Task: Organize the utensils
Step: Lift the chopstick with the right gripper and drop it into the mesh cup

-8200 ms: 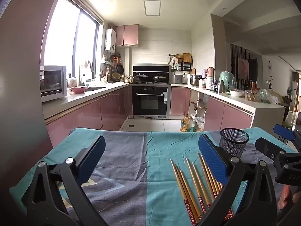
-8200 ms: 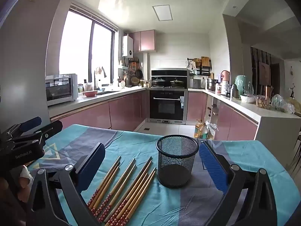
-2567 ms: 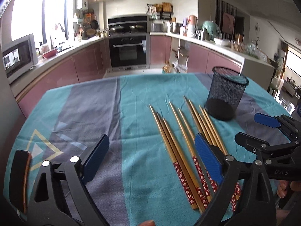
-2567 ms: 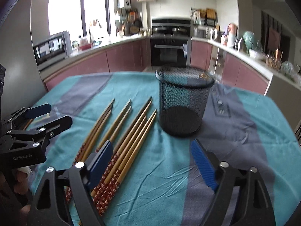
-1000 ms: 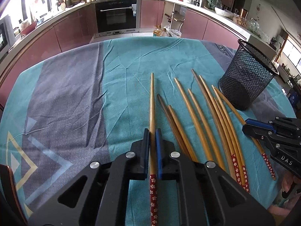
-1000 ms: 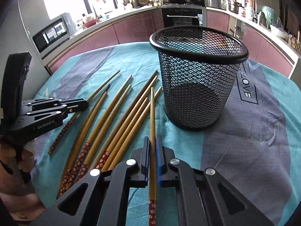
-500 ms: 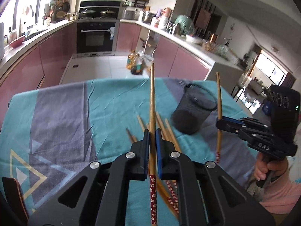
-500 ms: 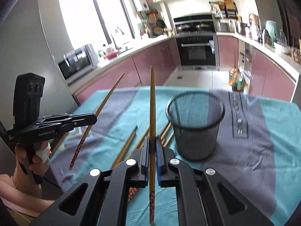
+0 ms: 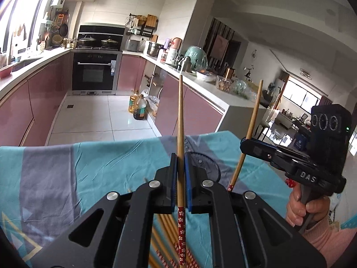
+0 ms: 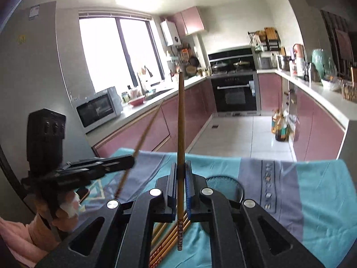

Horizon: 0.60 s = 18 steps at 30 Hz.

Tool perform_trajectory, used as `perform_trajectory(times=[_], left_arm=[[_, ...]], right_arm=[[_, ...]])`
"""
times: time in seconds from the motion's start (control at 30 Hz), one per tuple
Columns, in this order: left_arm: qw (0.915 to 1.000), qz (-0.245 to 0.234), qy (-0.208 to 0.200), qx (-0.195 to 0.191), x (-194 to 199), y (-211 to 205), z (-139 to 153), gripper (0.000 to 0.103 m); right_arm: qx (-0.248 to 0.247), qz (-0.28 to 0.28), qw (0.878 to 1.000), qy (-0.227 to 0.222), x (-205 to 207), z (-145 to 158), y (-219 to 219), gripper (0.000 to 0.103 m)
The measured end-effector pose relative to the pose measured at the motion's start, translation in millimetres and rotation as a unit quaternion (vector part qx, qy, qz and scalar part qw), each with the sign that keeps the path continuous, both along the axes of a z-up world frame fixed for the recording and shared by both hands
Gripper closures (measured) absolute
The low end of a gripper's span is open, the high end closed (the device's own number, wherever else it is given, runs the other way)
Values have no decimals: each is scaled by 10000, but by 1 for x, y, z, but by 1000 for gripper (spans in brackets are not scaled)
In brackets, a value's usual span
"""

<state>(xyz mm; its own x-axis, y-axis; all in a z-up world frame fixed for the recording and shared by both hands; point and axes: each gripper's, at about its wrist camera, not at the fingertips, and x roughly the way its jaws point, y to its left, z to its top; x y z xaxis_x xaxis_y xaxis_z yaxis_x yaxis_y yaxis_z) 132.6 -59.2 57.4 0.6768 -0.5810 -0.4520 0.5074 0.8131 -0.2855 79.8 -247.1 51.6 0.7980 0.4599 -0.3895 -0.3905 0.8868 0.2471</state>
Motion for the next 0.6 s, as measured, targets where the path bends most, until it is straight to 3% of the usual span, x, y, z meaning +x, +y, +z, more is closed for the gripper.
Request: perform_trajectory(times=[0.3, 0.6], left_arm=[[9967, 281, -602, -477, 35, -49, 25, 96], [9948, 589, -802, -207, 76, -106, 6, 96]], right_arm=[[81, -289, 9988, -378, 14, 20, -17, 97], [29, -718, 9963, -473, 48, 12, -30, 98]])
